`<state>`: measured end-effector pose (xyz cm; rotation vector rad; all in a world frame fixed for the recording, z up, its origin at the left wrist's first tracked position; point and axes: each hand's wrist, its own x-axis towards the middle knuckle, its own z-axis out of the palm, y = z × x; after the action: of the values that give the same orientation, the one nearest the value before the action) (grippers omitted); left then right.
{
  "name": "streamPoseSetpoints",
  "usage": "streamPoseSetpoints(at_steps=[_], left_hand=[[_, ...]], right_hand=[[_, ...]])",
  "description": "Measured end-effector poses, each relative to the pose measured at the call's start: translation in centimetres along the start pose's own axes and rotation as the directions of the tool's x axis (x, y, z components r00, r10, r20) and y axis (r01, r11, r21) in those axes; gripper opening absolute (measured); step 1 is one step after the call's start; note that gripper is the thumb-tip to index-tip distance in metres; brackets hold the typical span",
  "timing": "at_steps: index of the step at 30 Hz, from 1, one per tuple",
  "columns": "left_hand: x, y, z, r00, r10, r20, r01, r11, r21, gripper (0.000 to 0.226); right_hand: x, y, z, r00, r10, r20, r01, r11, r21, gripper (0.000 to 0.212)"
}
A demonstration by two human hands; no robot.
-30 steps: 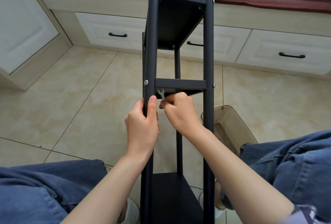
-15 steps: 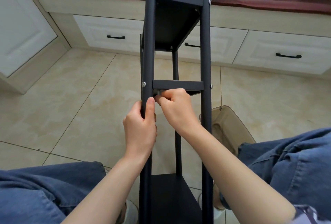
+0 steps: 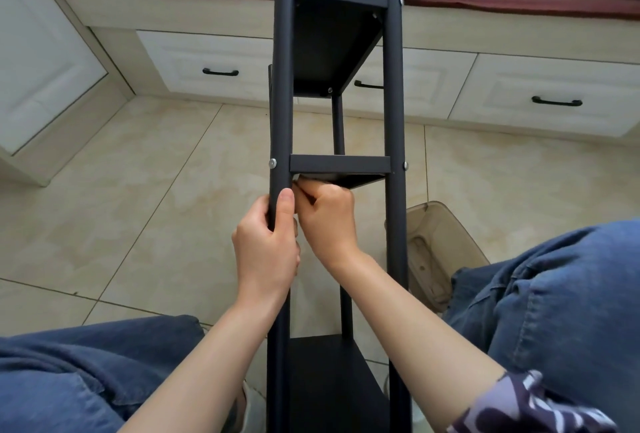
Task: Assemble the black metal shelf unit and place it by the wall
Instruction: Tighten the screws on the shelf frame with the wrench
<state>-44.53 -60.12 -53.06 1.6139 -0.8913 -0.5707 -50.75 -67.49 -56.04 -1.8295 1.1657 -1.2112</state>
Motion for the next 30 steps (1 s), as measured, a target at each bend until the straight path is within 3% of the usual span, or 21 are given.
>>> streamPoseSetpoints(at_steps=[8, 10, 15, 22, 30], left_hand=[[0.1, -0.2, -0.2, 1.0, 0.0, 0.016, 0.0, 1.0, -0.014, 0.045], [0.1, -0.2, -0.2, 1.0, -0.003, 0.017, 0.003, 1.0, -0.013, 0.044], [0.1, -0.1, -0.3, 1.0, -0.008, 0.023, 0.009, 1.0, -0.015, 0.044], [0.1, -0.2, -0.2, 1.0, -0.019, 0.015, 0.019, 1.0, -0.022, 0.04], [0.0, -0.2, -0.2, 1.0, -0.01, 0.027, 0.01, 1.0, -0.007, 0.04]], right_hand=[[0.0, 0.3, 0.8, 0.999, -0.01, -0.037, 0.01, 1.0, 0.005, 0.027], [0.0, 0.1, 0.2, 1.0, -0.001, 0.0, 0.001, 1.0, 0.026, 0.027], [0.0, -0.1, -1.2, 0.973, 0.169, 0.157, -0.182, 0.981, 0.073, 0.03], [0.4, -1.0, -1.8, 0.943, 0.224, 0.246, -0.252, 0.964, 0.087, 0.025], [0.3, -2.3, -2.1, 0.954, 0.237, 0.184, -0.253, 0.965, 0.069, 0.026]])
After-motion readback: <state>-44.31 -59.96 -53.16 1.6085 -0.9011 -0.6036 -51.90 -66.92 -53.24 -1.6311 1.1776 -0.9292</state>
